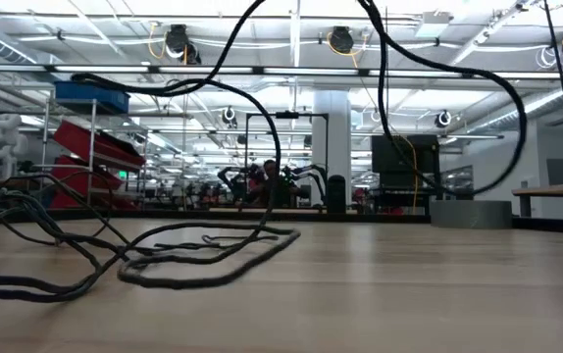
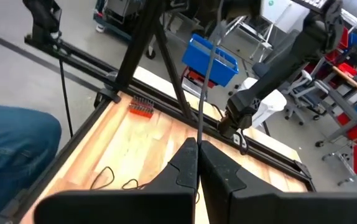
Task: Coil cords
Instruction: Coil the black wire onto the spool
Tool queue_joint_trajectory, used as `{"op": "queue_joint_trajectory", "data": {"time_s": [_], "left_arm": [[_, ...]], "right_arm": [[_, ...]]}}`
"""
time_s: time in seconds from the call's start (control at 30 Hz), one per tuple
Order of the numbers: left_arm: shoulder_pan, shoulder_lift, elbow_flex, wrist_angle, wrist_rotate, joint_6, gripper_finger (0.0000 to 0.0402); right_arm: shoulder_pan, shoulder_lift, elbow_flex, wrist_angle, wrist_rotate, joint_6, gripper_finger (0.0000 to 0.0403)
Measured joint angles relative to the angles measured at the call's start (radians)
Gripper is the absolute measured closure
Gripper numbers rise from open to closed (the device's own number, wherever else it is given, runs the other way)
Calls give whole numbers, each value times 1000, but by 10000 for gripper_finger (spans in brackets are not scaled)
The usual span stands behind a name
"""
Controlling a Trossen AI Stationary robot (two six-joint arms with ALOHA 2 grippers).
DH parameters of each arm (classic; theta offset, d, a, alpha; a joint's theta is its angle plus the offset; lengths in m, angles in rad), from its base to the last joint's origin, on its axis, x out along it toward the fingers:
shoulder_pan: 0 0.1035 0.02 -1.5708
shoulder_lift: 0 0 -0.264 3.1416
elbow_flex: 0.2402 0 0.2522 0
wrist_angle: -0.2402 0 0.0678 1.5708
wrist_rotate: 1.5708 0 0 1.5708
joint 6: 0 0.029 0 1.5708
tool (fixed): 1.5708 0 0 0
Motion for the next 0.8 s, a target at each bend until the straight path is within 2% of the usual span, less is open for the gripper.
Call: {"op": "queue_joint_trajectory", "data": {"time_s": [0.5,0.63,0.8], "left_arm": [[-5,0,0,-1,-10,-1,400],[2,0,0,-1,-9,-1,400],[20,0,0,1,-9,-2,400]], "right_arm": [[29,-27,0,-8,15,35,394],[29,-27,0,-20,-15,55,368],[18,-25,-1,-18,-44,117,317]]}}
